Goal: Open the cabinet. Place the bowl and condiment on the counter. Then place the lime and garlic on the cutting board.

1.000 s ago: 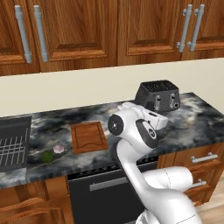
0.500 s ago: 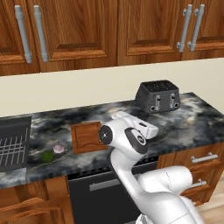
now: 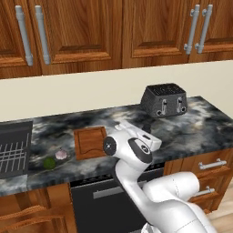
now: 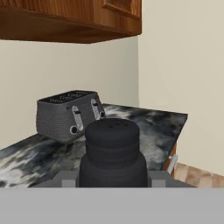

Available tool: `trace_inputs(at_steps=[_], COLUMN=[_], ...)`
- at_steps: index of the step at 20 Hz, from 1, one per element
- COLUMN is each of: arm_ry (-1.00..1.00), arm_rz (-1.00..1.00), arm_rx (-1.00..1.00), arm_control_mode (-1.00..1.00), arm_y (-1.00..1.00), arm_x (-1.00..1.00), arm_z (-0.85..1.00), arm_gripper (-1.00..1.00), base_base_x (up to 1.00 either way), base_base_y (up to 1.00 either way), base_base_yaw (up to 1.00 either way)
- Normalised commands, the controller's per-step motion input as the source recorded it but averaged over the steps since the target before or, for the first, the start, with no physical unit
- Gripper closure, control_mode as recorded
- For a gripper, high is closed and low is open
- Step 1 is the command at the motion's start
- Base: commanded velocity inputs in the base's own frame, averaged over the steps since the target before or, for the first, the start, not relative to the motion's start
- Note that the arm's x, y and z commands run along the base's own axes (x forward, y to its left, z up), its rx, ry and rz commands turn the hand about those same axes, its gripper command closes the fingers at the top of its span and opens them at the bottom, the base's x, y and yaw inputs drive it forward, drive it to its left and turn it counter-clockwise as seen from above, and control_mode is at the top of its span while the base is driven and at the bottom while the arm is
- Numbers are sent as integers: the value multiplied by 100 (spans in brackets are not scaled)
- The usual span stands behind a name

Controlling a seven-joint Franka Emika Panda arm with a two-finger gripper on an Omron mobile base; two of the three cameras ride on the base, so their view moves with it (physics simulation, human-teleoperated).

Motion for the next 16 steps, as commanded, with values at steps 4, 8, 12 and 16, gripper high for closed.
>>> trace_inputs(at_steps=[4,8,12,16], arm_ry=[0,0,-1,0], arm_rz=[0,0,0,0], arm_rx=[3,0,-1,-2], arm_control_mode=[-100,-100,-100,-100], arm_y=[0,0,0,13], arm_x=[17,9,12,11], arm_z=[-19,-23,-30,-30], arm_gripper=[100,100,100,100], base_base_x=[0,0,0,0], base_base_y=[0,0,0,0], base_base_yaw=[0,0,0,0])
